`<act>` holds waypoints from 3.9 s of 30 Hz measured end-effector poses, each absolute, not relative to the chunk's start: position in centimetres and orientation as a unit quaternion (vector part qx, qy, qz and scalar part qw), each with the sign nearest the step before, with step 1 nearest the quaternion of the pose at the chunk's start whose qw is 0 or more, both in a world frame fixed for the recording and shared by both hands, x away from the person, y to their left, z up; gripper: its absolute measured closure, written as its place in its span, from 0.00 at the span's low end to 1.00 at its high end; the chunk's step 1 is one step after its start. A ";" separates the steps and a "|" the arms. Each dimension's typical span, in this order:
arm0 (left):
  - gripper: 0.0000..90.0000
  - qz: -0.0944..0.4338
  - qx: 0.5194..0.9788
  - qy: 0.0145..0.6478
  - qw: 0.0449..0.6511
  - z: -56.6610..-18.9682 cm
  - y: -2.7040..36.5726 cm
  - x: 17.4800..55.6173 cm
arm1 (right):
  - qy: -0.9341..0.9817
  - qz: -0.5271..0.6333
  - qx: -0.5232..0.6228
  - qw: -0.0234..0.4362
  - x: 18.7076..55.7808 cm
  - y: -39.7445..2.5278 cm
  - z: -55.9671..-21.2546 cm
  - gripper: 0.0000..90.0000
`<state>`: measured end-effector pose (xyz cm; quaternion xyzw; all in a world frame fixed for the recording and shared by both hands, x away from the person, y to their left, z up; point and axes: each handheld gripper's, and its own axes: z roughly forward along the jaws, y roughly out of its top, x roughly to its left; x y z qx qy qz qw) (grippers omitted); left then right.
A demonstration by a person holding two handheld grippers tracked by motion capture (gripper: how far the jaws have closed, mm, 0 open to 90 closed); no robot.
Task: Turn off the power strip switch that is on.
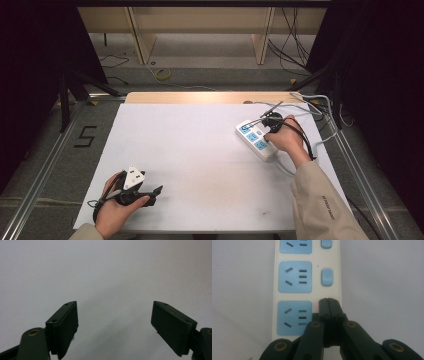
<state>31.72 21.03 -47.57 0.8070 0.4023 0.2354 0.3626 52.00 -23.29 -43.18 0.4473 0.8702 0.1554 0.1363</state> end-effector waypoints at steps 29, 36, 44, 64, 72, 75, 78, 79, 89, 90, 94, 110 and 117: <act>0.24 0.236 0.806 0.403 0.363 -47.6 21.0 31.7 | 0.859 0.206 0.443 0.153 50.3 -24.5 -42.1 0.97; 0.24 0.234 0.806 0.404 0.362 -47.6 21.0 31.7 | 0.859 0.215 0.439 0.155 49.6 -24.5 -42.0 0.95; 0.24 0.234 0.806 0.406 0.363 -47.6 21.0 31.7 | 0.856 0.224 0.439 0.157 49.0 -24.6 -42.0 0.93; 0.24 0.235 0.805 0.407 0.363 -47.6 21.0 31.7 | 0.857 0.248 0.421 0.166 46.7 -24.0 -41.7 0.89; 0.24 0.234 0.805 0.407 0.363 -47.6 21.0 31.7 | 0.857 0.256 0.414 0.167 46.0 -23.7 -41.4 0.87; 0.24 0.235 0.804 0.407 0.364 -47.6 21.0 31.7 | 0.857 0.259 0.411 0.169 45.8 -23.6 -41.3 0.86; 0.24 0.235 0.804 0.407 0.364 -47.6 21.0 31.7 | 0.856 0.267 0.409 0.170 45.5 -23.5 -41.3 0.84; 0.24 0.235 0.804 0.407 0.364 -47.6 21.0 31.7 | 0.855 0.270 0.409 0.167 45.3 -23.4 -41.3 0.83; 0.24 0.235 0.805 0.407 0.363 -47.6 21.0 31.7 | 0.854 0.281 0.404 0.171 44.1 -23.4 -41.5 0.79; 0.24 0.235 0.805 0.407 0.363 -47.6 21.0 31.7 | 0.853 0.282 0.403 0.173 44.0 -23.4 -41.5 0.79; 0.24 0.235 0.804 0.408 0.363 -47.6 21.0 31.7 | 0.850 0.289 0.403 0.176 43.6 -23.5 -41.4 0.78; 0.24 0.235 0.804 0.407 0.363 -47.6 21.0 31.7 | 0.837 0.338 0.397 0.165 41.0 -24.2 -42.0 0.70; 0.24 0.235 0.804 0.408 0.363 -47.6 20.9 31.6 | 0.831 0.352 0.397 0.167 39.9 -24.5 -42.3 0.66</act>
